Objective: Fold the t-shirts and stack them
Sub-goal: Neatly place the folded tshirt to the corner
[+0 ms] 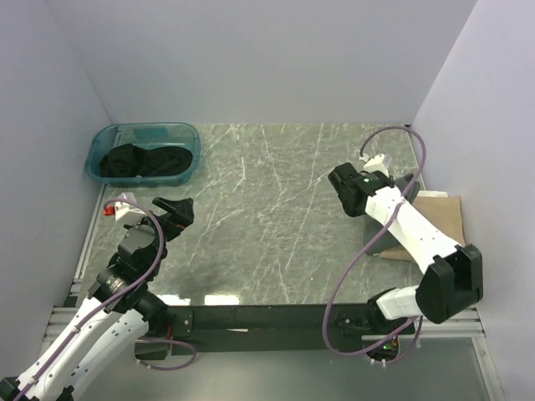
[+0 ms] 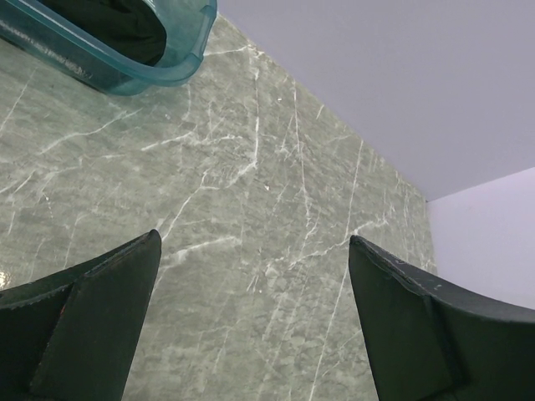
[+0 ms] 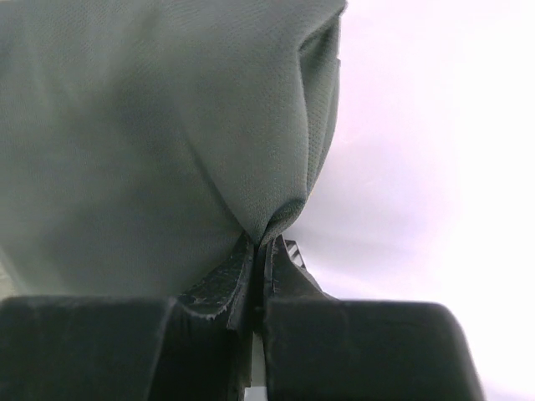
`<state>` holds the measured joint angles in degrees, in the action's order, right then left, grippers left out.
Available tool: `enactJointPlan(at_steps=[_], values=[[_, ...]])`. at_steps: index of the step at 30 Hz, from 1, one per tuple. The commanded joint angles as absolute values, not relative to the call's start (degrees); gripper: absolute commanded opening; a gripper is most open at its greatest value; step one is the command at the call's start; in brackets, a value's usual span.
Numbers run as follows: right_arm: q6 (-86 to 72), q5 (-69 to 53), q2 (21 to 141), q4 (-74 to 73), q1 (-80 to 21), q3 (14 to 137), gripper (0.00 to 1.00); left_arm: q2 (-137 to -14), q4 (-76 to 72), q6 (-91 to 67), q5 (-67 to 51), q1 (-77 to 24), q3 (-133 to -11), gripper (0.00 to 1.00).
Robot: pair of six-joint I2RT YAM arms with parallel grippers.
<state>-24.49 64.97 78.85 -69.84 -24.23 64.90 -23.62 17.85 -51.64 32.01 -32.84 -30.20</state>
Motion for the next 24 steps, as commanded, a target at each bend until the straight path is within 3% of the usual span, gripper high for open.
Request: enactJointPlan(at_steps=[1, 10, 24], values=[[-22.07, 67.59, 74.37, -70.58, -23.03, 68.55, 0.0, -22.59, 15.29, -49.84, 32.35, -33.05, -29.53, 0.99], [-8.63, 57.93, 65.93, -62.24, -22.59, 66.1, 0.0, -20.66, 14.95, -49.66, 32.08, -33.05, -28.74, 1.0], [-2.12, 57.39, 62.84, -56.0, -17.5, 64.78, 0.0, -20.04, 15.03, -49.83, 31.64, -33.05, -28.48, 0.99]])
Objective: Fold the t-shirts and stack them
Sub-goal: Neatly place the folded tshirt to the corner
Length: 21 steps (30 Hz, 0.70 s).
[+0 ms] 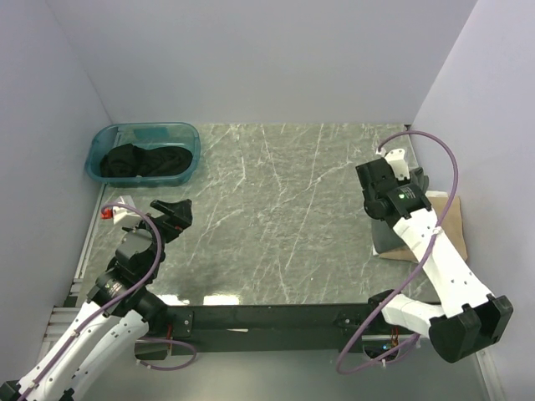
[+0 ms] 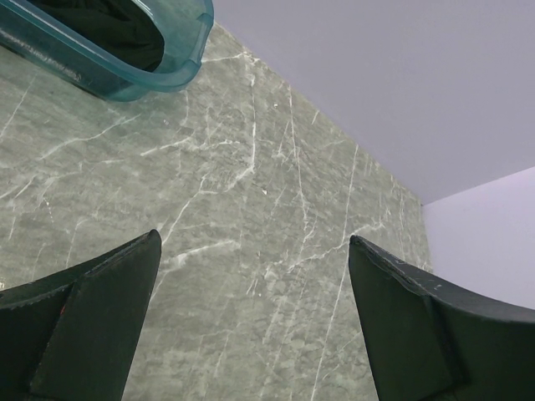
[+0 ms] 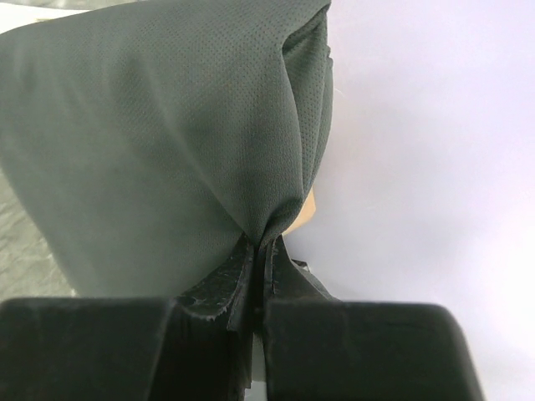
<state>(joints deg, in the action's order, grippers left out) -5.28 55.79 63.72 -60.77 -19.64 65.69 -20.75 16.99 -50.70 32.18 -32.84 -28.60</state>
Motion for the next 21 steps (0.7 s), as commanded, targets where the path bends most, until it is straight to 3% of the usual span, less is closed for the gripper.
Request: enactJointPlan(at_steps=[1, 6, 21], values=[[-0.46, 56.7, 63.02, -54.51, -15.58, 64.34, 0.0, -19.95, 14.94, -49.75, 31.47, -33.05, -28.39, 0.99], [5.62, 56.08, 65.47, -43.25, -9.59, 60.82, 0.0, -19.6, 15.38, -49.83, 32.08, -33.05, -28.3, 0.99], [7.82, 58.62, 75.58, -33.05, 3.68, 59.68, 0.0, -17.32, 17.13, -51.5, 34.19, -33.75, -28.12, 1.0]])
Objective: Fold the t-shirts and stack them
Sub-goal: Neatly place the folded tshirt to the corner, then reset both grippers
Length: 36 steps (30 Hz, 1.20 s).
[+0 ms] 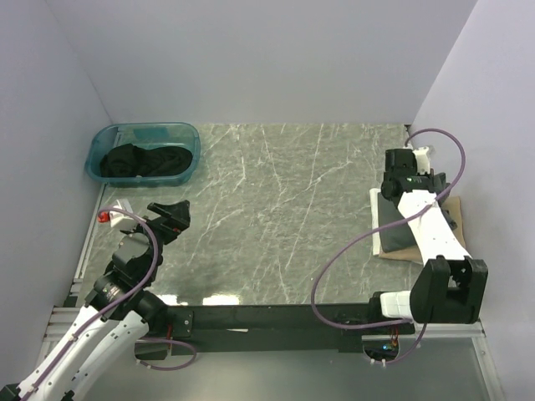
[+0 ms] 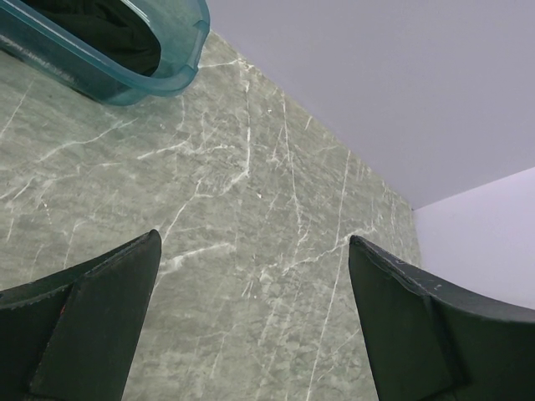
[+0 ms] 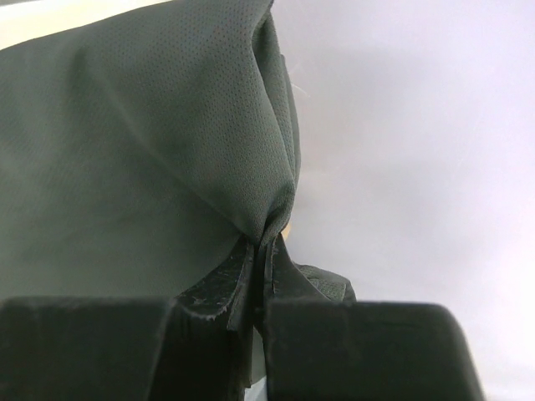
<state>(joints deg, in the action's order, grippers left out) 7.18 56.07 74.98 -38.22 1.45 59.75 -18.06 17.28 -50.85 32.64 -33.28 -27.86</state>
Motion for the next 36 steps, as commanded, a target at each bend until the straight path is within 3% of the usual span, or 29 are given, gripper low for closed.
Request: enactJointPlan(at_steps=[1, 5, 6, 7, 9, 10, 23, 26, 30, 36], values=[[6.87, 58.19, 76.02, -33.39, 4.04, 59.68, 0.0, -17.05, 17.23, -51.5, 34.45, -33.92, -28.04, 0.99], [4.31, 57.92, 78.57, -33.22, 5.62, 59.33, 0.0, -16.44, 17.4, -51.68, 35.24, -34.63, -27.86, 0.99], [4.05, 57.92, 78.92, -33.31, 5.89, 59.41, 0.06, -16.44, 17.4, -51.77, 35.42, -34.8, -27.86, 1.0], [2.91, 58.53, 79.36, -34.01, 6.32, 60.11, 0.19, -16.35, 17.4, -51.77, 35.51, -34.8, -27.86, 0.99], [0.11, 60.72, 80.15, -35.15, 6.68, 60.9, 0.31, -16.43, 17.49, -51.77, 35.68, -34.98, -27.86, 0.99], [-1.39, 60.21, 79.98, -36.37, 7.03, 61.78, 0.93, -16.44, 17.75, -51.94, 35.94, -34.98, -27.86, 1.0], [-13.87, 41.94, 62.17, -34.19, 8.17, 63.63, 0.95, -17.93, 18.19, -52.29, 36.03, -35.68, -28.56, 0.99], [-18.01, 32.29, 56.45, -32.0, 8.26, 62.85, 0.95, -19.07, 18.72, -52.47, 36.47, -35.77, -29.35, 0.99], [-18.8, 6.86, 49.67, -24.37, 8.26, 58.03, 0.96, -21.44, 19.77, -53.61, 37.35, -35.86, -30.85, 0.99], [-28.56, -18.77, 43.94, -5.2, 8.09, 46.16, 0.96, -27.14, 27.06, -59.49, 42.45, -35.77, -35.94, 0.99]])
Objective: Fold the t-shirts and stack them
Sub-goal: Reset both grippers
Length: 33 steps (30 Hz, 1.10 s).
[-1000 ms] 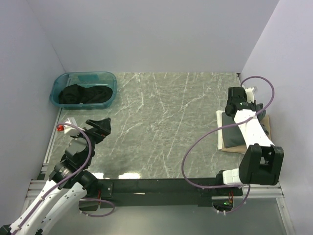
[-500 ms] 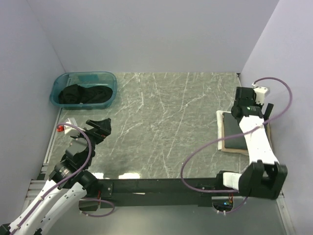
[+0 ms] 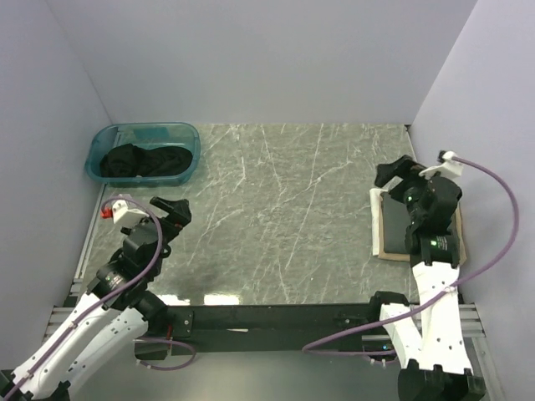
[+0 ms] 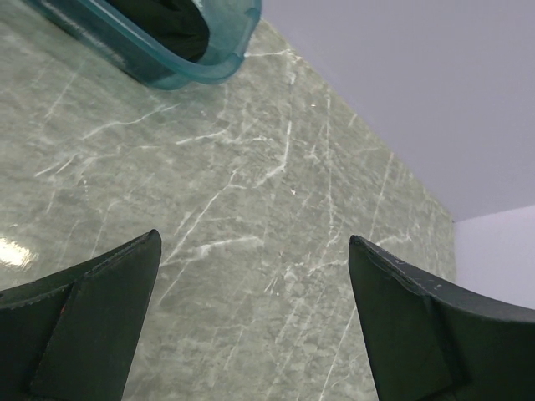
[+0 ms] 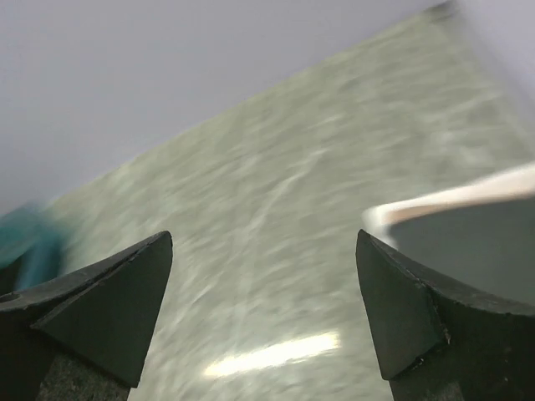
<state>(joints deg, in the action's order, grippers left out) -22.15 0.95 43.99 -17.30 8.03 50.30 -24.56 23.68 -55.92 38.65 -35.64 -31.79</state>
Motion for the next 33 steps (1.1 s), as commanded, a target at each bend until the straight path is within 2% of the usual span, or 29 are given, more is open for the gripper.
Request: enactJointPlan(at_steps=[1, 8, 11, 16, 21, 28, 33], values=[[-29.09, -24.9, 44.38, -3.62, 8.09, 45.79, 0.96, -28.12, 27.68, -60.11, 42.63, -35.77, -36.47, 1.0], [-33.13, -36.9, 52.19, 10.87, 4.67, 38.16, 0.96, -36.38, 32.61, -63.64, 42.37, -35.77, -42.09, 0.99], [-31.48, -33.34, 55.54, 17.13, 0.28, 35.6, 0.97, -38.58, 31.82, -62.4, 39.91, -35.77, -43.24, 0.99], [-27.77, -27.86, 63.78, 15.29, -8.78, 38.67, 0.97, -39.46, 29.45, -63.89, 37.36, -35.77, -42.1, 0.99], [-29.09, -28.23, 67.06, 23.1, -11.33, 36.31, 0.97, -36.92, 28.65, -64.51, 38.4, -35.77, -39.82, 0.99], [-27.6, -24.62, 69.08, 17.93, -12.13, 37.88, 0.98, -33.22, 26.19, -62.84, 39.2, -35.77, -37.18, 0.99], [-27.95, -22.07, 65.75, 18.74, -12.13, 35.77, 0.98, -33.75, 26.72, -61.79, 39.81, -35.68, -37.7, 0.99]])
